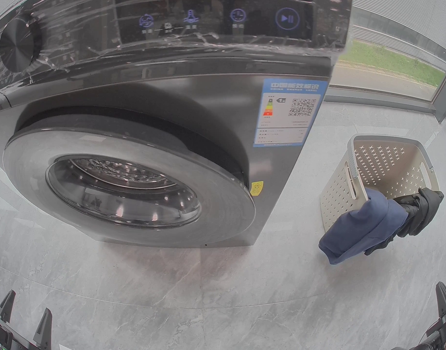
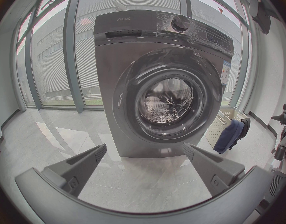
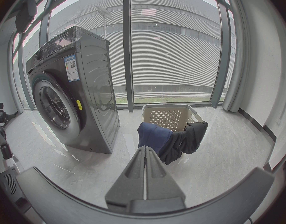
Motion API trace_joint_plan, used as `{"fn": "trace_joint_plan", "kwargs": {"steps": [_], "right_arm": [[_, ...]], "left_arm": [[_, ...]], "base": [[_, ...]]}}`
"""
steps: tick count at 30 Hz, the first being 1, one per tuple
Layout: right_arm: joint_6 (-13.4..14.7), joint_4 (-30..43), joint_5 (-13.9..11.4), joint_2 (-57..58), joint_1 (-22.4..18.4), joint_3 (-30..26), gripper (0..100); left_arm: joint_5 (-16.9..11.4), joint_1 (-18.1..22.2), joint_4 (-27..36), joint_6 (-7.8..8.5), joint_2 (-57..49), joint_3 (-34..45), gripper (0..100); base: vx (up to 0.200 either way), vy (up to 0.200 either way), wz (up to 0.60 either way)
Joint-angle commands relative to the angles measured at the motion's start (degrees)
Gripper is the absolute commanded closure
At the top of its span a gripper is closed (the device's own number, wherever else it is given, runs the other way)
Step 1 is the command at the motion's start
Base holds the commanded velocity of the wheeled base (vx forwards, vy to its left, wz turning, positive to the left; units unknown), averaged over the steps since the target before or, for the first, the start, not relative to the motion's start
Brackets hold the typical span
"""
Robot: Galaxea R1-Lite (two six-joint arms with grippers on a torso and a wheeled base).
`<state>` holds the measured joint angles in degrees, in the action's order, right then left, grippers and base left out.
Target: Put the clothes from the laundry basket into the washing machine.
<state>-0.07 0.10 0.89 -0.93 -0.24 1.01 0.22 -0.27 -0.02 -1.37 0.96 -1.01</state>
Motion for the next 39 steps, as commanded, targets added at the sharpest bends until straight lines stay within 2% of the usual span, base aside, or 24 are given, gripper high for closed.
{"fn": "trace_joint_plan", "kwargs": {"steps": [1, 7, 16, 26, 34, 39], "right_arm": [[0.0, 0.0, 0.0, 0.7, 0.0, -0.9, 100], [0.0, 0.0, 0.0, 0.7, 0.0, -0.9, 100], [-0.2, 0.0, 0.0, 0.7, 0.0, -0.9, 100], [-0.3, 0.0, -0.3, 0.7, 0.0, -0.9, 100], [0.2, 0.0, 0.0, 0.8, 0.1, -0.9, 100], [0.0, 0.0, 0.0, 0.8, 0.0, -0.9, 100]], "left_arm": [[0.0, 0.0, 0.0, -0.04, -0.7, 0.9, 0], [0.0, 0.0, -0.1, -0.22, -0.7, 1.0, 0], [0.0, 0.0, -0.1, -0.39, -0.7, 1.0, 0], [0.0, 0.0, 0.0, -0.39, -0.6, 1.0, 0], [0.0, 0.0, 0.0, -0.3, -0.7, 0.9, 0], [0.1, 0.0, 0.0, -0.3, -0.7, 0.9, 0]], "base": [[0.0, 0.2, 0.0], [0.0, 0.0, 0.0], [0.0, 0.2, 0.0], [0.0, 0.0, 0.0], [0.0, 0.2, 0.0], [0.0, 0.0, 0.0]]}}
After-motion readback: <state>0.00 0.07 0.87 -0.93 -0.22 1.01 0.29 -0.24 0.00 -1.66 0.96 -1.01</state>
